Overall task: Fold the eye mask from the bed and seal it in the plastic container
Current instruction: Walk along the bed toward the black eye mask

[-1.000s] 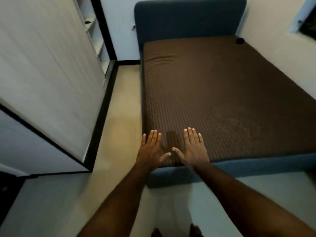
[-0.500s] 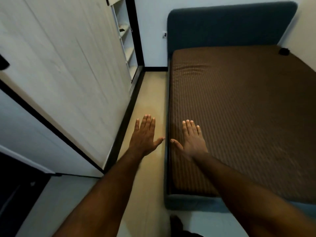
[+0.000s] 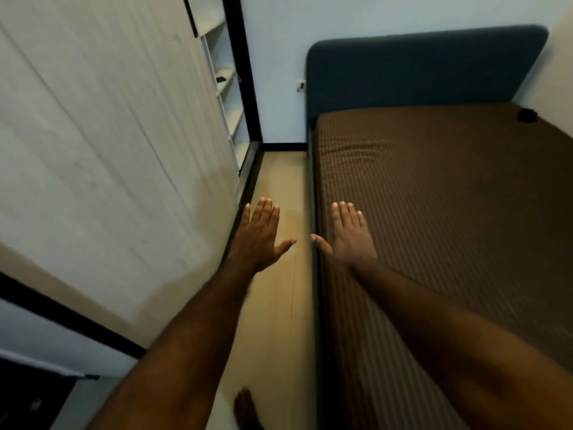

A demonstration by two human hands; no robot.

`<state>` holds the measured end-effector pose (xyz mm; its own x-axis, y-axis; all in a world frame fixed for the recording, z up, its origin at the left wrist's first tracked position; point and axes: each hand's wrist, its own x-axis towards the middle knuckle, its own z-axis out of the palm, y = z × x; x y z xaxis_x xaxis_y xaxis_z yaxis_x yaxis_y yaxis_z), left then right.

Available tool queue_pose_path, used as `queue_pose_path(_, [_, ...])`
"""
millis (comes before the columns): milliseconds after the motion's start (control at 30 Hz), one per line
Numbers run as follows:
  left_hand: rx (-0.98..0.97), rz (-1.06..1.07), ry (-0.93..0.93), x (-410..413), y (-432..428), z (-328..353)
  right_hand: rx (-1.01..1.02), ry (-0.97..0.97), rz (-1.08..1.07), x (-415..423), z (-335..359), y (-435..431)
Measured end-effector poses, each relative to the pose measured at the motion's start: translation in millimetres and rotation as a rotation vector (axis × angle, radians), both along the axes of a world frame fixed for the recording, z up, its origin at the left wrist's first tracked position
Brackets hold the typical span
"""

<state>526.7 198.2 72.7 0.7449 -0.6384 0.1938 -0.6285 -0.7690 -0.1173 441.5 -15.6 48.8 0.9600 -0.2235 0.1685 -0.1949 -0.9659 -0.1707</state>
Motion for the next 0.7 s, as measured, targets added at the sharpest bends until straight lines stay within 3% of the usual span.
queue_pose_path(467, [0.191,-0.261,0.003,246.4,8.8,-6.0,0.044,0.059,-0.211,207.7,-18.6,37.5])
queue_pose_path(700, [0.146,-0.349,0.021,332.9,-44.2,-11.2,0.018,0.061,-0.268,274.4,-20.5,4.1])
